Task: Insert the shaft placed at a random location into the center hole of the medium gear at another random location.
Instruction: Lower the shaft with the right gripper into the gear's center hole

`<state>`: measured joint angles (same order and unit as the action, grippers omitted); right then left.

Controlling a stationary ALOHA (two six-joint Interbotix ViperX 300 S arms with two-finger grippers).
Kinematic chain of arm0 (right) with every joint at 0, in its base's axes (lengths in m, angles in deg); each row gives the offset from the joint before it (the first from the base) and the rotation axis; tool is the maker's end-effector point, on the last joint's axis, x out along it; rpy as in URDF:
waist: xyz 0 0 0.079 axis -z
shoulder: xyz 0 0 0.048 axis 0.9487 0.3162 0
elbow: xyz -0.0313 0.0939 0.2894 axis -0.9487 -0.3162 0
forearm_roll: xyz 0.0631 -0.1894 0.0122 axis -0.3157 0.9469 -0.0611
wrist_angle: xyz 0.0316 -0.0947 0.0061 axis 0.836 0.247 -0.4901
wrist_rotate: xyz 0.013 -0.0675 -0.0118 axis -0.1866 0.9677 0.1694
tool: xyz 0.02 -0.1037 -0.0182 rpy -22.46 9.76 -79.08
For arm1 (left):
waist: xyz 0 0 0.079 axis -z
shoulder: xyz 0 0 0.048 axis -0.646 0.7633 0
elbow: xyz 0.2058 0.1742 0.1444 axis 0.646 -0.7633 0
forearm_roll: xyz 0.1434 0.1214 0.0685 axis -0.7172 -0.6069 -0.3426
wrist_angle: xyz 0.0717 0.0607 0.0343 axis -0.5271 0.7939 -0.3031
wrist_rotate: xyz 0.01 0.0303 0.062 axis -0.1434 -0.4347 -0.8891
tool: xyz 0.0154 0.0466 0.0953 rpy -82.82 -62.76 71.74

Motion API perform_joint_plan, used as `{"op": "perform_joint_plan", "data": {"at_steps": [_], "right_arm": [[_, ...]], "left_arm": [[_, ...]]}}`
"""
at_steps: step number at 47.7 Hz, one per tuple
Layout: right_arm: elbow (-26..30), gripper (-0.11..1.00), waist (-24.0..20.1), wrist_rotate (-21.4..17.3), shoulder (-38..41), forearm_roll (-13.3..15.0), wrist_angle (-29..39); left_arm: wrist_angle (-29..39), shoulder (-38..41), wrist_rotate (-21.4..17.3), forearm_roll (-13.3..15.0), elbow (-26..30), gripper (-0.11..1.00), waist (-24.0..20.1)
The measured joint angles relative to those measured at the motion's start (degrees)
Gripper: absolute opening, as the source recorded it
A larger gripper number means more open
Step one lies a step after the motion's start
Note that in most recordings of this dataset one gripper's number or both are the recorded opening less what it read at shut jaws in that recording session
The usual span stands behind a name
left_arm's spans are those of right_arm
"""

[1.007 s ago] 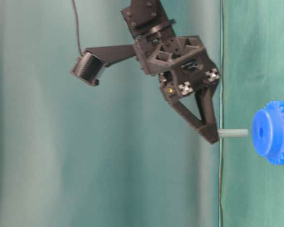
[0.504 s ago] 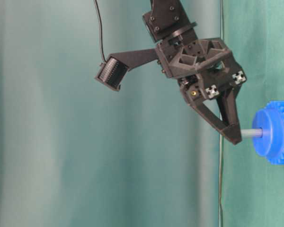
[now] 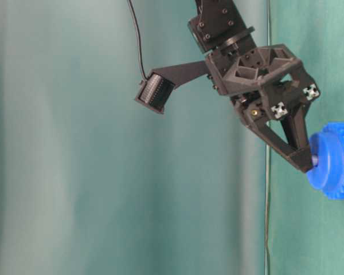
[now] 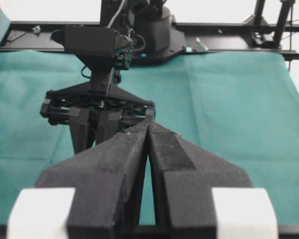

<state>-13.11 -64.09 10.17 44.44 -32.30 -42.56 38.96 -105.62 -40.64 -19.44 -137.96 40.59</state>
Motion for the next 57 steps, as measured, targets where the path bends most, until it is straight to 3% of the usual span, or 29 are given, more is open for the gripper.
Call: {"op": "perform_joint_plan", "data": {"at_steps": [30,34,40,43,57], "right_arm": [[0.0,0.16,-0.09,0.0,0.44,0.0,-0.53],[0.09,0.33,-0.09,0.0,0.35,0.0,-0.53],[0.0,0.73,0.0,0.0,0.44,0.0,-0.62],[0.0,0.88,-0.09,0.0,0.44,0.0,-0.53],[0.09,0.84,0.0,0.0,0.44,0.0,-0.53]], "left_arm": [[0.0,0.0,-0.09,0.0,0.0,0.0,0.09],[0.0,0.0,0.0,0.09,0.0,0.0,0.0],[0.0,0.0,0.0,0.0,0.0,0.0,0.0],[0.0,0.0,0.0,0.0,0.0,0.0,0.09],[0.0,0.0,0.0,0.09,0.0,0.0,0.0]]}}
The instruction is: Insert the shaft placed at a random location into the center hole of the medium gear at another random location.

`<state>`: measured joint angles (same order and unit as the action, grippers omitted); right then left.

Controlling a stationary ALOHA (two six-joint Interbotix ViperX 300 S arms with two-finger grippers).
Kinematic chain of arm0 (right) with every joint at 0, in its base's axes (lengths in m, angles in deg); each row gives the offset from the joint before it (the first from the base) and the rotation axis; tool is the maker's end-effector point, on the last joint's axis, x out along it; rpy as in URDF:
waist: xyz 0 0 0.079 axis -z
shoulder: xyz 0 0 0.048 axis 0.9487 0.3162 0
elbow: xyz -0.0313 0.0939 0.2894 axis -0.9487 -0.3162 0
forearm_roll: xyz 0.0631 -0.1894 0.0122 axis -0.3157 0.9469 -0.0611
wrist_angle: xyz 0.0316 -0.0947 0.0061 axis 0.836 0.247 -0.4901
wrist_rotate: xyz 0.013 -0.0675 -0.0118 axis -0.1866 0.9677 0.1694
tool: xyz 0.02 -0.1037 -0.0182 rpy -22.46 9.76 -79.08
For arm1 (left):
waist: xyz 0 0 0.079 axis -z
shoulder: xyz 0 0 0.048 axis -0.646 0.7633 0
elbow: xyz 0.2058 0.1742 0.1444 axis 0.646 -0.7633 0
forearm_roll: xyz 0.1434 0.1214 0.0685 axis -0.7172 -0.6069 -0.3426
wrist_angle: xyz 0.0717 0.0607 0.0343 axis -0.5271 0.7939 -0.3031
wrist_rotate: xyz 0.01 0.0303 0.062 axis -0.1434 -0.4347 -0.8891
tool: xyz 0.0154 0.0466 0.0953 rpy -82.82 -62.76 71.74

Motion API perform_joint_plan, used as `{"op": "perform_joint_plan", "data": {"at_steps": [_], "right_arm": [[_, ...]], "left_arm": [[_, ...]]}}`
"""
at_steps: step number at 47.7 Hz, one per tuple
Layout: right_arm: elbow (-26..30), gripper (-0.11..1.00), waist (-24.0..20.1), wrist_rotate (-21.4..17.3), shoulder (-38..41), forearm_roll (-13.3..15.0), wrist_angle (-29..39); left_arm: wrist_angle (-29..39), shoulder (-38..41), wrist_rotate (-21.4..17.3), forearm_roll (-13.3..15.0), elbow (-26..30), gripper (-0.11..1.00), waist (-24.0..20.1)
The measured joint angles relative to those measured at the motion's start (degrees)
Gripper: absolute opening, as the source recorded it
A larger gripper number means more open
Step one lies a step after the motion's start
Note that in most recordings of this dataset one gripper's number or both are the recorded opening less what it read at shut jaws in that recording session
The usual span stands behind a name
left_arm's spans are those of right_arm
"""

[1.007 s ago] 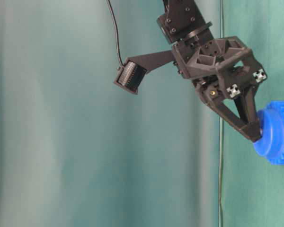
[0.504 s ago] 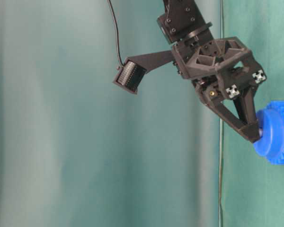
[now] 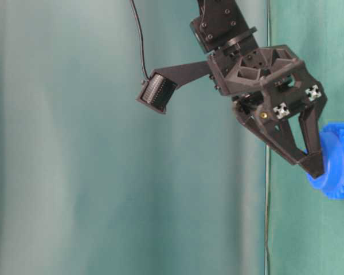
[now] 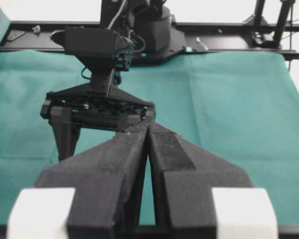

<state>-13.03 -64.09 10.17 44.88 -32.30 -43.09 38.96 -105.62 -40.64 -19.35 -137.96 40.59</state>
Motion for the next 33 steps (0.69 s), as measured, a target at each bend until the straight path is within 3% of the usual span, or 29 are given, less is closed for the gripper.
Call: {"op": "perform_joint_plan", "data": {"at_steps": [33], "right_arm": [[0.0,0.84,0.0,0.0,-12.22,0.0,6.42]], "left_arm": [[0.0,0.0,0.0,-0.09,0.0,0.0,0.0]]}}
